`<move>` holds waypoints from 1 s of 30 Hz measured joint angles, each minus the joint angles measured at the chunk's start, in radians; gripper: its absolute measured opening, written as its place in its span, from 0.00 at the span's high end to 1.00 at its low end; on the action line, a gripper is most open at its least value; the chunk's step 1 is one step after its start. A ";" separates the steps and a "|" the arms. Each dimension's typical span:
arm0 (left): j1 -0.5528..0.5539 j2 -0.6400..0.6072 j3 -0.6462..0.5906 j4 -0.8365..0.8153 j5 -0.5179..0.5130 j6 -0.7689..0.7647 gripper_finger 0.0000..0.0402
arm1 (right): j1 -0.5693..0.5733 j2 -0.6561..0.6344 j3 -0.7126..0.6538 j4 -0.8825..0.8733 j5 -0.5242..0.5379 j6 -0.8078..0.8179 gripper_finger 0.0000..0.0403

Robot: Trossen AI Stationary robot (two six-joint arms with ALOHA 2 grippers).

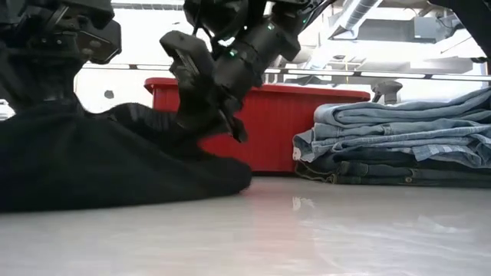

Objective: Fold Laundry from Bin
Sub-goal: Fold the black boxer short

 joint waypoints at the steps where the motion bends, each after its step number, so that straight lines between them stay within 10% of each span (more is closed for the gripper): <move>1: -0.001 0.000 0.000 0.000 -0.013 0.000 1.00 | -0.002 0.003 -0.003 -0.013 0.000 0.004 0.87; 10: -0.001 0.000 0.000 -0.039 -0.034 0.009 0.97 | -0.023 0.022 -0.003 -0.035 0.000 0.055 0.83; 30: -0.018 -0.049 0.000 -0.216 -0.073 -0.049 0.56 | -0.033 0.022 -0.003 -0.072 0.000 0.069 0.82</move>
